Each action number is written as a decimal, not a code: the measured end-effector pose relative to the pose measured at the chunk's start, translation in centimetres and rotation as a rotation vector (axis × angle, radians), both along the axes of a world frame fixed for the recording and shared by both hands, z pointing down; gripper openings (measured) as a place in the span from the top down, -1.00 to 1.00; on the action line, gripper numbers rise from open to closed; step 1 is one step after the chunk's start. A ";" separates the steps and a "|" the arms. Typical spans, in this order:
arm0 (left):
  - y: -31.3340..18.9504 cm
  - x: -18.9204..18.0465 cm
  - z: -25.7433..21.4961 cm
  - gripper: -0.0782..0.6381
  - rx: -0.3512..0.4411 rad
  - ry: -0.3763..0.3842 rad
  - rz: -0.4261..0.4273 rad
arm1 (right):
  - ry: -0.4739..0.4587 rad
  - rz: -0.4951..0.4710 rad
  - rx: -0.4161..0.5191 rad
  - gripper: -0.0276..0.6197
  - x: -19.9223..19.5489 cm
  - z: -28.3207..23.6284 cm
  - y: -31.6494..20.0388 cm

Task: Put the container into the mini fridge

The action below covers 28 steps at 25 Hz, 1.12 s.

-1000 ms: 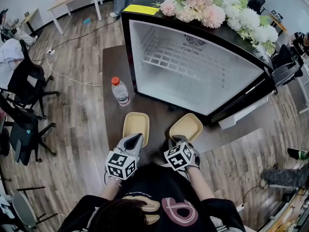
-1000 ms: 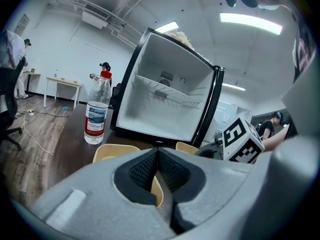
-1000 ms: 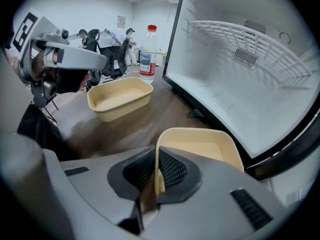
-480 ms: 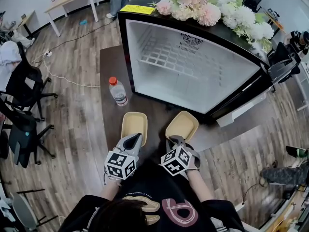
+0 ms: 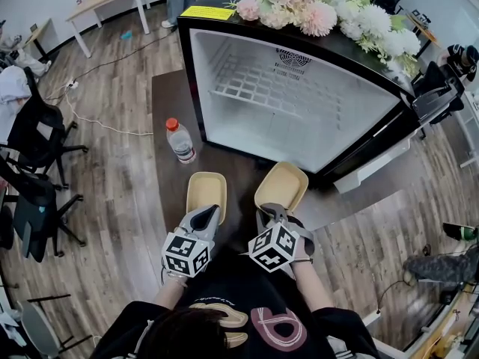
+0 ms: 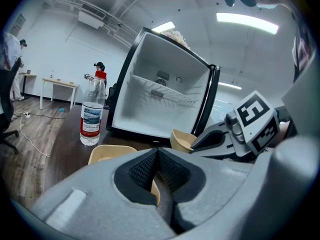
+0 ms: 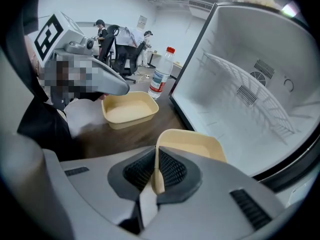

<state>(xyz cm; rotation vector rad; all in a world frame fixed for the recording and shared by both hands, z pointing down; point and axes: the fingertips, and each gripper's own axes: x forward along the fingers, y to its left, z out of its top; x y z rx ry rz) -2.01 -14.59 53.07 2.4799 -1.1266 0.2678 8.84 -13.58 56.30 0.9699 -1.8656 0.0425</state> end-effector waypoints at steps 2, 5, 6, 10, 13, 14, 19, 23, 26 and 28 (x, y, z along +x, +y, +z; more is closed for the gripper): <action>0.0 0.1 0.0 0.76 0.002 -0.003 0.005 | 0.013 -0.010 0.018 0.83 0.3 -0.7 -0.6; 0.0 0.2 0.0 0.76 0.003 -0.006 0.009 | 0.026 -0.018 0.031 0.83 0.9 -1.4 -1.8; -0.1 0.3 0.0 0.76 0.003 -0.007 0.010 | 0.032 -0.021 0.033 0.83 1.2 -1.5 -2.2; -0.3 0.3 0.2 0.76 0.001 -0.012 0.011 | 0.066 -0.034 0.040 0.83 2.2 -2.0 -3.9; -0.4 0.3 0.3 0.76 -0.004 -0.019 0.012 | 0.074 -0.041 0.036 0.83 2.7 -2.2 -5.1; -0.5 0.3 0.4 0.76 -0.005 -0.020 0.011 | 0.075 -0.042 0.036 0.83 2.8 -2.3 -5.4; -1.0 0.2 0.6 0.76 -0.009 -0.034 0.010 | 0.075 -0.035 0.033 0.83 3.5 -2.2 -7.4; -1.4 0.1 0.7 0.76 -0.006 -0.051 0.014 | 0.090 -0.040 0.025 0.83 3.9 -1.8 -8.6; -1.7 -0.1 0.9 0.76 -0.014 -0.054 0.008 | 0.064 -0.035 0.014 0.83 4.1 -1.7 -9.7; -1.9 -0.2 1.0 0.76 -0.018 -0.053 0.003 | 0.055 -0.030 0.012 0.83 4.5 -1.8 -10.5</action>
